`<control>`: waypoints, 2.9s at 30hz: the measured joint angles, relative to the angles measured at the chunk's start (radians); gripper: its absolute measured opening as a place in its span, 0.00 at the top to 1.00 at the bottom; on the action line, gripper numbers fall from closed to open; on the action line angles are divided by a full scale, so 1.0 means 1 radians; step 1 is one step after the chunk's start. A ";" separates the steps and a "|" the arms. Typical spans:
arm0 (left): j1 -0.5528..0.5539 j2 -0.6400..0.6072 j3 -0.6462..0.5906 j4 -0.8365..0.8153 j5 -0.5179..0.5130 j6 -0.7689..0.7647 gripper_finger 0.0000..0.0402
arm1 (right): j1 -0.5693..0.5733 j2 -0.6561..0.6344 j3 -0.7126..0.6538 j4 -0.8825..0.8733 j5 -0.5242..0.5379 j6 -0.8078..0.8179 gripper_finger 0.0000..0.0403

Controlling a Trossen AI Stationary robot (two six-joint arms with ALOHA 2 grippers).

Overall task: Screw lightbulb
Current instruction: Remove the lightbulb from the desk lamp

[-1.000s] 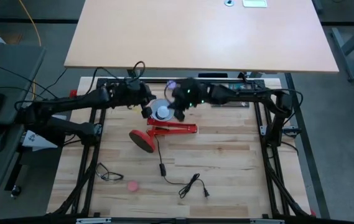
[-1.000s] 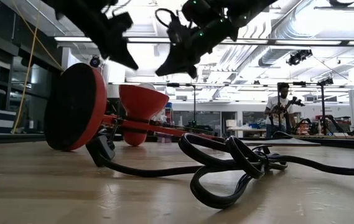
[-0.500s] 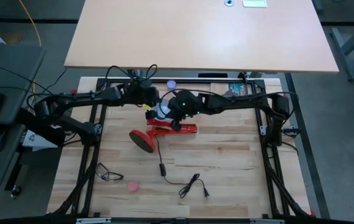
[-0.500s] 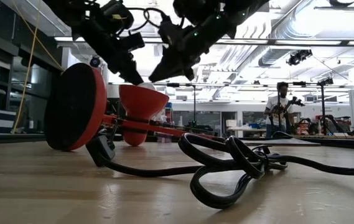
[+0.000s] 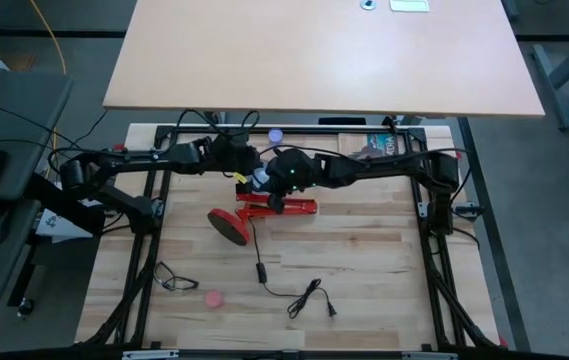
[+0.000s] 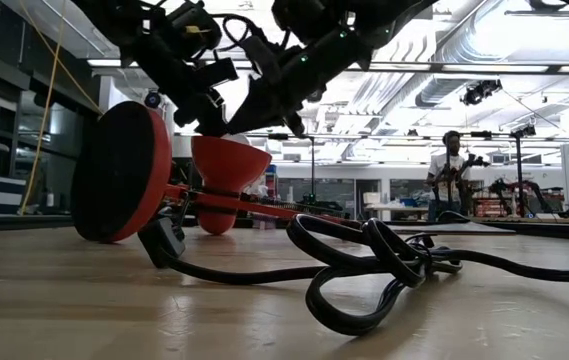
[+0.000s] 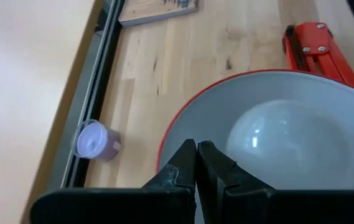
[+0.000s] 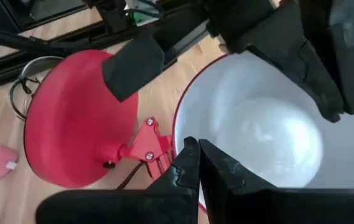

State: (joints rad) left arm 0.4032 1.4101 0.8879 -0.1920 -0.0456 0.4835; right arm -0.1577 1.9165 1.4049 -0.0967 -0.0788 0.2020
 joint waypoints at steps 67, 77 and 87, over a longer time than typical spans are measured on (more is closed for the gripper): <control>-0.226 -0.470 0.000 -0.208 -0.251 -0.588 1.00 | -0.023 -0.098 0.000 -0.050 0.201 -0.022 0.30; -0.225 -0.466 0.000 -0.207 -0.256 -0.596 1.00 | -0.047 -0.026 0.001 0.014 0.125 -0.009 0.30; -0.225 -0.452 0.000 -0.208 -0.257 -0.621 1.00 | -0.036 0.020 0.000 0.003 0.071 -0.057 0.30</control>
State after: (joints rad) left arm 0.1780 0.9584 0.8883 -0.3999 -0.3027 -0.1371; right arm -0.1942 1.9366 1.4052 -0.0937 -0.0076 0.1451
